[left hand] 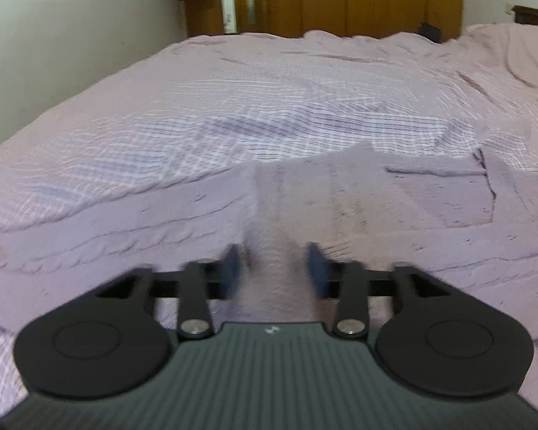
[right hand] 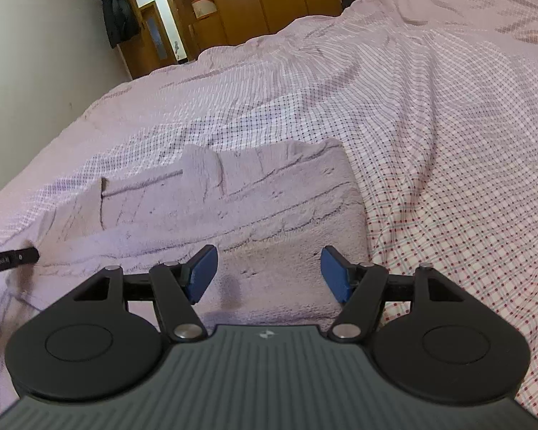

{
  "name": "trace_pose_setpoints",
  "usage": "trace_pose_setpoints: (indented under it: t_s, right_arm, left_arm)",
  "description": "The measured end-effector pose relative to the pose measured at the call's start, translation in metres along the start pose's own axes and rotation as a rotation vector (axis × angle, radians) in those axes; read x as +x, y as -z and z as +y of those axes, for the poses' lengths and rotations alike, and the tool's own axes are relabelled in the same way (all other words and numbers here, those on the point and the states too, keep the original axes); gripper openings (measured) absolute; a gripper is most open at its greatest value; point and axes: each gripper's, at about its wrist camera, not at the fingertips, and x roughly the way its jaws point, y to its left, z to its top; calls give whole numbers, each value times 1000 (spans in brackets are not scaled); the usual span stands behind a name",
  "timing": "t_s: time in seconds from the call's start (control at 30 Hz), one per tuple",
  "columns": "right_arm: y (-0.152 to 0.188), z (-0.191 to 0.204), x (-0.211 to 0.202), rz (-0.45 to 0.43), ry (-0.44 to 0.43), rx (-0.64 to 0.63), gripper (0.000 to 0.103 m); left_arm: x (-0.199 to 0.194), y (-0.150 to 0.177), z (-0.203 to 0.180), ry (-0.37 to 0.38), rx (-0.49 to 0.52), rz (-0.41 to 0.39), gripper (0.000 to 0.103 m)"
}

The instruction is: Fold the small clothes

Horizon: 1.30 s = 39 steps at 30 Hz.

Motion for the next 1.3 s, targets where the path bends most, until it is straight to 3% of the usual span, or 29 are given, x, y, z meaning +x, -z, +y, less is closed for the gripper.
trace_pose_setpoints:
  t_s: [0.1,0.23,0.33,0.47,0.57,0.73,0.97,1.1,1.3]
  right_arm:
    - [-1,0,-2,-13,1,8,71]
    - [-2,1,-7,-50,5,3,71]
    - [-1,0,2,1,20,-1,71]
    - [3,7,8,12,56,-63,71]
    - [4,13,3,-12,61,-91,71]
    - [5,12,9,7,41,-84,71]
    - [9,19,11,5,60,-128,73]
    - [7,21,-3,-3,26,-107,73]
    - [15,27,-30,-21,-50,-120,73]
  left_arm:
    - [-8,7,7,2,14,8,65]
    - [-13,14,8,-59,75,23,69]
    - [-11,17,6,-106,98,23,73]
    - [-18,13,12,-109,49,21,73]
    - [-31,11,17,-85,17,-24,71]
    - [-13,12,13,-131,57,54,73]
    - [-20,9,34,-98,-73,70,73]
    - [-38,5,56,-126,-112,66,72]
    - [-70,4,117,-185,-248,46,74]
